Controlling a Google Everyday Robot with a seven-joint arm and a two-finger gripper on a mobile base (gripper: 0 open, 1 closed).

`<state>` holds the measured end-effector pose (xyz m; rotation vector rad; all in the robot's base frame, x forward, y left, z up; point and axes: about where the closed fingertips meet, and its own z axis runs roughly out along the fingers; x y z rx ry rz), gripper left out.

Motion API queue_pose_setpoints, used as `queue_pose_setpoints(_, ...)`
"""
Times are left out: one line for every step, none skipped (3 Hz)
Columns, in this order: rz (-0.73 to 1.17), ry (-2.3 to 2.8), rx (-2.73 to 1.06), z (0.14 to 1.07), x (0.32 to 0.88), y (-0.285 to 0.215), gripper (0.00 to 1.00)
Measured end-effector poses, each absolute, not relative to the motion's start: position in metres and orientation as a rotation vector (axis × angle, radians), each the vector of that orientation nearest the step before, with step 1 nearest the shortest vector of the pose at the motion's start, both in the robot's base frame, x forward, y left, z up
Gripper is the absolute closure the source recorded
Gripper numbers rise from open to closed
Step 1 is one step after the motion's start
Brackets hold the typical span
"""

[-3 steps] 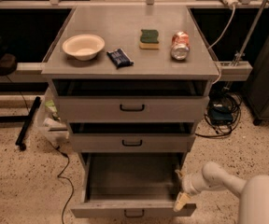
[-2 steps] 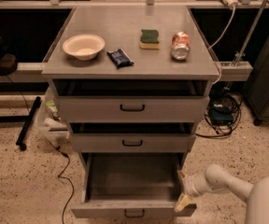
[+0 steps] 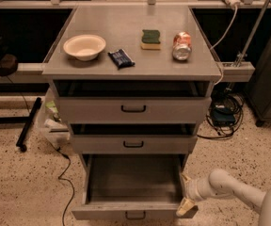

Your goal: Open bottom drawer

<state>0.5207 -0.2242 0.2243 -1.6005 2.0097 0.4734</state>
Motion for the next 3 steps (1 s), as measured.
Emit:
queue_pose_setpoints(0.44,2.005,-1.607,0.241,0.517,-0.229,0.0)
queue_pose_setpoints(0.387,2.032,-1.581,0.265,0.517,-0.25,0.0)
queue_pose_setpoints(0.312,2.063,-1.524,0.298,0.519,-0.278,0.0)
